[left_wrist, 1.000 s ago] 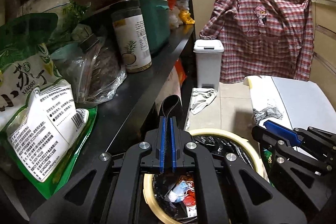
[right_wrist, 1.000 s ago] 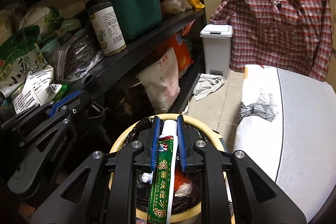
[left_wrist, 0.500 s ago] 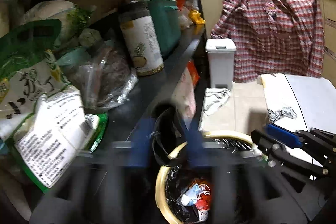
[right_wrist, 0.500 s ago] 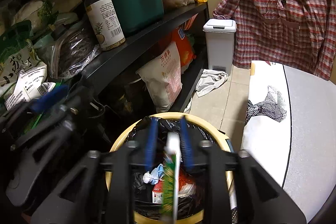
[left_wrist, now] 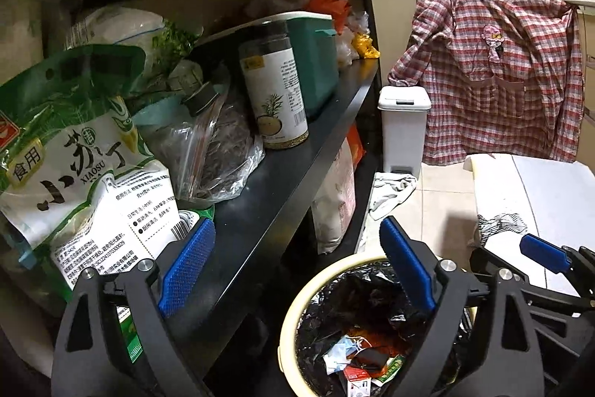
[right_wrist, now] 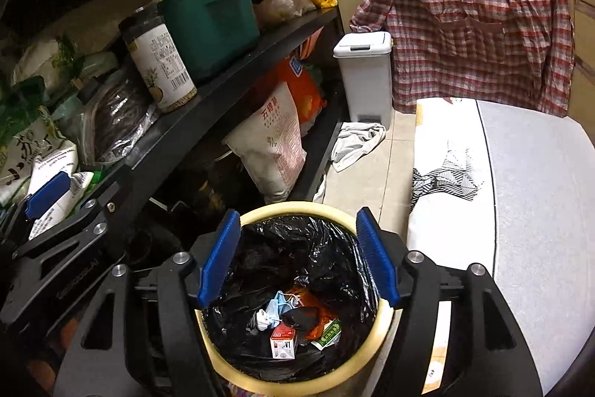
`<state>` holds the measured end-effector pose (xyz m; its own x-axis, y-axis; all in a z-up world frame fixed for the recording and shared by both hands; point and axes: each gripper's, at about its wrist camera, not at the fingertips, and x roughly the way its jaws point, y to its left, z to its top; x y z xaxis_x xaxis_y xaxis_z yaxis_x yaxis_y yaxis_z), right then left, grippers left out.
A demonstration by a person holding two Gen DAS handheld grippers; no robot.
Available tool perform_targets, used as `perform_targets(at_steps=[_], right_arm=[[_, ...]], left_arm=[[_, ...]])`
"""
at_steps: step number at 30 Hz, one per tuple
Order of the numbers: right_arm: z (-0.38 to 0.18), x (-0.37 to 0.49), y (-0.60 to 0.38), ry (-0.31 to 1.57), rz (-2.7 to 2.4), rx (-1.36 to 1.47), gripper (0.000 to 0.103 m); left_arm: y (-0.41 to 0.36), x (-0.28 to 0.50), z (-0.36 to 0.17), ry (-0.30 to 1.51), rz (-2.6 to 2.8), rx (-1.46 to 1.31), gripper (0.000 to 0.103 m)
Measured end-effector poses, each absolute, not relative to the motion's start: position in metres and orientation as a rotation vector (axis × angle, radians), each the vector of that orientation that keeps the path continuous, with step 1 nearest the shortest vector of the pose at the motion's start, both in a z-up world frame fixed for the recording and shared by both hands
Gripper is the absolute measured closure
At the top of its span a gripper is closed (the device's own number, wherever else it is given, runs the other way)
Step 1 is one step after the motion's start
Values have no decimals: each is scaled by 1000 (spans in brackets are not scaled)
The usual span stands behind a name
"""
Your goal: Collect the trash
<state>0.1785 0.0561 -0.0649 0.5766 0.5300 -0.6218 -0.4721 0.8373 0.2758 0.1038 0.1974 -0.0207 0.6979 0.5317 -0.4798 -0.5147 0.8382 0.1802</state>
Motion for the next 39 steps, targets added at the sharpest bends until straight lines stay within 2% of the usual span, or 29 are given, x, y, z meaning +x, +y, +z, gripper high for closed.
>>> perform_targets(at_steps=[2, 6, 10, 12, 18, 25, 39], right_arm=[[-56, 170, 45, 728, 589, 81, 34], [-31, 143, 15, 608, 577, 43, 21], [-4, 114, -20, 473, 528, -14, 8], [6, 101, -42, 431, 499, -26, 5], [20, 79, -97, 380, 381, -31, 5], [18, 68, -155, 300, 189, 11, 5], [12, 70, -184, 278, 132, 6, 5]], left_arm=[[193, 100, -14, 526, 556, 24, 12], [174, 87, 1, 471, 491, 7, 8], [142, 68, 17, 407, 414, 28, 8], [127, 62, 21, 388, 382, 46, 8], [74, 54, 33, 351, 275, 101, 8], [41, 61, 35, 354, 205, 36, 8], [2, 75, 28, 352, 155, 44, 8]])
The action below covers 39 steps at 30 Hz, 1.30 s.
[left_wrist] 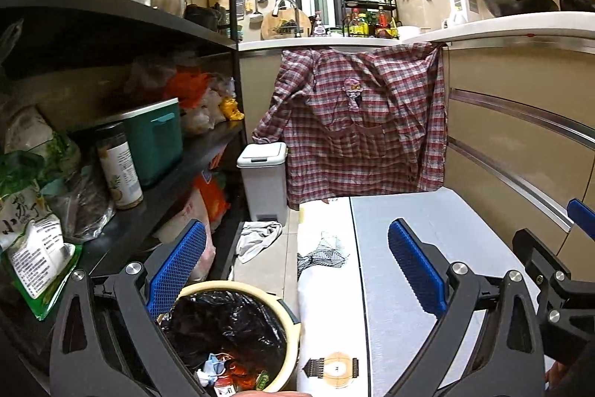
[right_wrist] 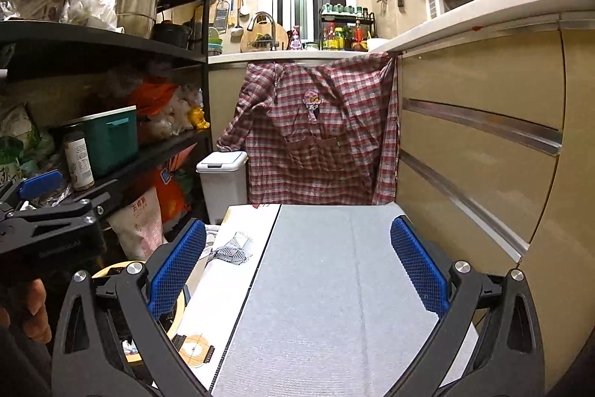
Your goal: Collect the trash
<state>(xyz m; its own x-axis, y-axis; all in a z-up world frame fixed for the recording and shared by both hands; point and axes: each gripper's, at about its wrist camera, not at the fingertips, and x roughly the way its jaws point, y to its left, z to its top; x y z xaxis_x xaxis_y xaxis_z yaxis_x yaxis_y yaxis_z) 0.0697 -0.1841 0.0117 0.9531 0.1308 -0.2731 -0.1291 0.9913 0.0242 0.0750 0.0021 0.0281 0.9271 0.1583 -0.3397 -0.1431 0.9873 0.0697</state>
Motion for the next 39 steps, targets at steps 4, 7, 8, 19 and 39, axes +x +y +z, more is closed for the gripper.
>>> perform_targets(at_steps=[4, 7, 8, 19, 39], right_arm=[[14, 66, -187, 265, 124, -2, 5], [14, 66, -189, 265, 124, 8, 5], [14, 67, -189, 265, 122, 11, 5], [15, 67, -191, 268, 120, 18, 5], [13, 66, -188, 273, 122, 17, 5]], left_arm=[[-6, 74, 28, 348, 138, 52, 8], [-8, 73, 29, 342, 131, 55, 8], [-8, 73, 29, 340, 134, 59, 8], [-6, 73, 29, 344, 142, 53, 8], [-12, 73, 30, 341, 137, 54, 8]])
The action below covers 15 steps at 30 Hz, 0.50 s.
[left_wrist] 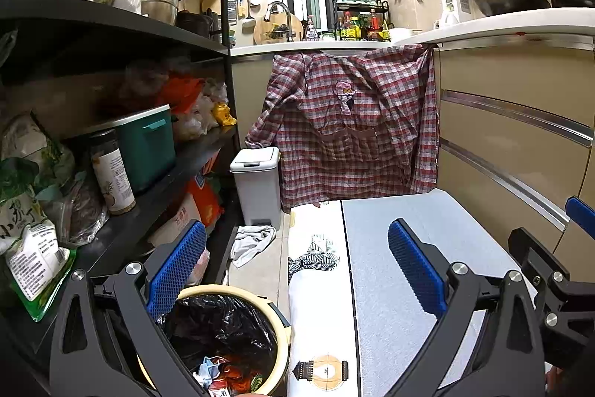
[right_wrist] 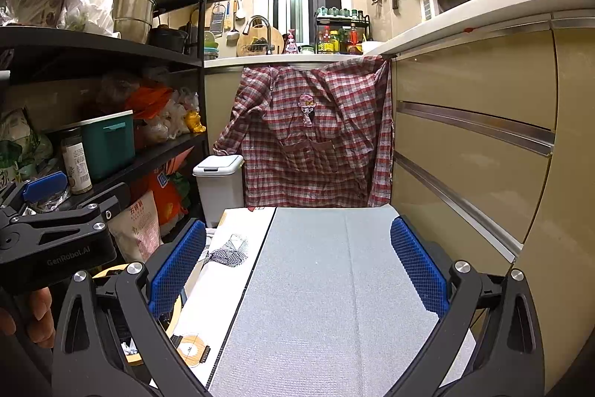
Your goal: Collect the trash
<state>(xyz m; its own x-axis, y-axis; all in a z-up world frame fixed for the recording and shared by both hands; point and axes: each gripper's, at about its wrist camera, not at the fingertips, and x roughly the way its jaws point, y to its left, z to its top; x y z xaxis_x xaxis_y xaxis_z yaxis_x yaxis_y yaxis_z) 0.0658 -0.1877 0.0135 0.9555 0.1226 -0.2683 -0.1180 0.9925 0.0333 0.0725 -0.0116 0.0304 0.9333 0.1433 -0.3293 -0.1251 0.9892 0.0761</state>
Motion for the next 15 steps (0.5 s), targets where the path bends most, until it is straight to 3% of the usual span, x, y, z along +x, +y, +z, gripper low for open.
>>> perform_targets(at_steps=[15], right_arm=[[14, 65, -186, 271, 121, 17, 5]], left_arm=[[-12, 73, 31, 342, 136, 51, 8]])
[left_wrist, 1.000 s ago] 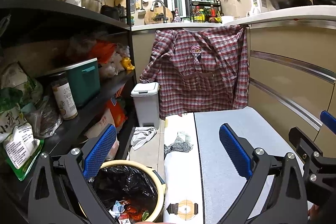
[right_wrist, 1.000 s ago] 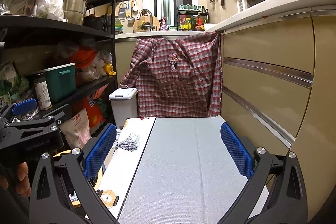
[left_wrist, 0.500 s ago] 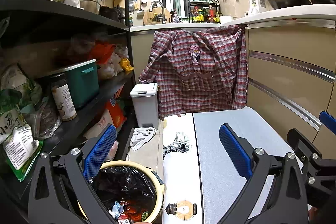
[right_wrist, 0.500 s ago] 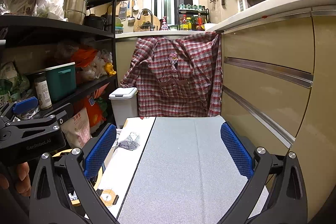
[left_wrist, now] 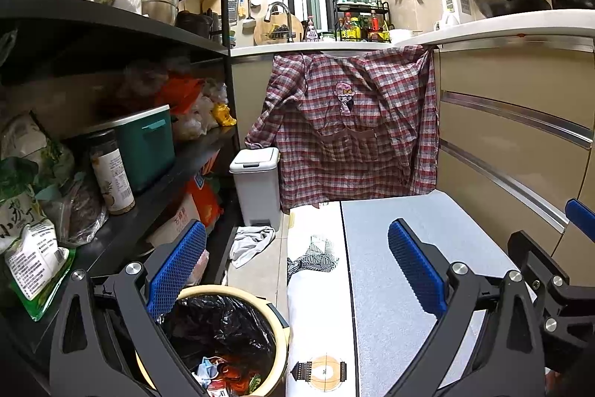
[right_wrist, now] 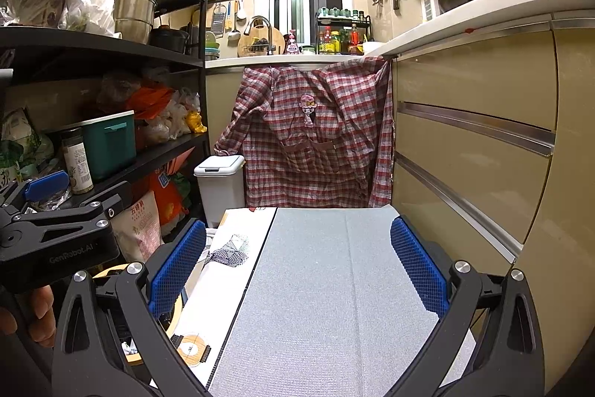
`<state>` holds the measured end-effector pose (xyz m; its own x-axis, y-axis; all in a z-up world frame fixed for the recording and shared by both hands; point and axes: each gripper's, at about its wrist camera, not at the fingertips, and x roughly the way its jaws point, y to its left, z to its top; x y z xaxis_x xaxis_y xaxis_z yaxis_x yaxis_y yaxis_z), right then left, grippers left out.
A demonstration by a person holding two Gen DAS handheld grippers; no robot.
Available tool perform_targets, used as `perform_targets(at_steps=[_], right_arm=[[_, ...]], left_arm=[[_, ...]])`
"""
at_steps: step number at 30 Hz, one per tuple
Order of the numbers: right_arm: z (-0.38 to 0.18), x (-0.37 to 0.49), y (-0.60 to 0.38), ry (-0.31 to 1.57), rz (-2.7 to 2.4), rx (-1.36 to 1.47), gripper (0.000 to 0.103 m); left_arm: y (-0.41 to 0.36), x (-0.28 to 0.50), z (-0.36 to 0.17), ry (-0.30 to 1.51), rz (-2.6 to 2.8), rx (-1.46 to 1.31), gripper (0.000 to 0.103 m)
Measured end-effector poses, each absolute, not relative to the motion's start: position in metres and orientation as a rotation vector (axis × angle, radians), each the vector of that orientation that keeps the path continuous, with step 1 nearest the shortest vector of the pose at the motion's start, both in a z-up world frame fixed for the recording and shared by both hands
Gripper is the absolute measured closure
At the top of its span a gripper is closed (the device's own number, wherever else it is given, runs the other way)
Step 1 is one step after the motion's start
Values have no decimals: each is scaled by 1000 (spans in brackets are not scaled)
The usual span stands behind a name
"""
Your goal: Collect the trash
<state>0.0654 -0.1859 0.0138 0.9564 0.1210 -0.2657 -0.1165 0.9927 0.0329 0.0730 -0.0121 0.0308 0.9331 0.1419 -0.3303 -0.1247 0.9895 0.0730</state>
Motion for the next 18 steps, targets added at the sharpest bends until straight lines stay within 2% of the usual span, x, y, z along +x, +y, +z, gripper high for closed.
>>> perform_targets(at_steps=[18], right_arm=[[14, 64, -184, 270, 122, 18, 5]], left_arm=[[-16, 76, 31, 357, 147, 43, 8]])
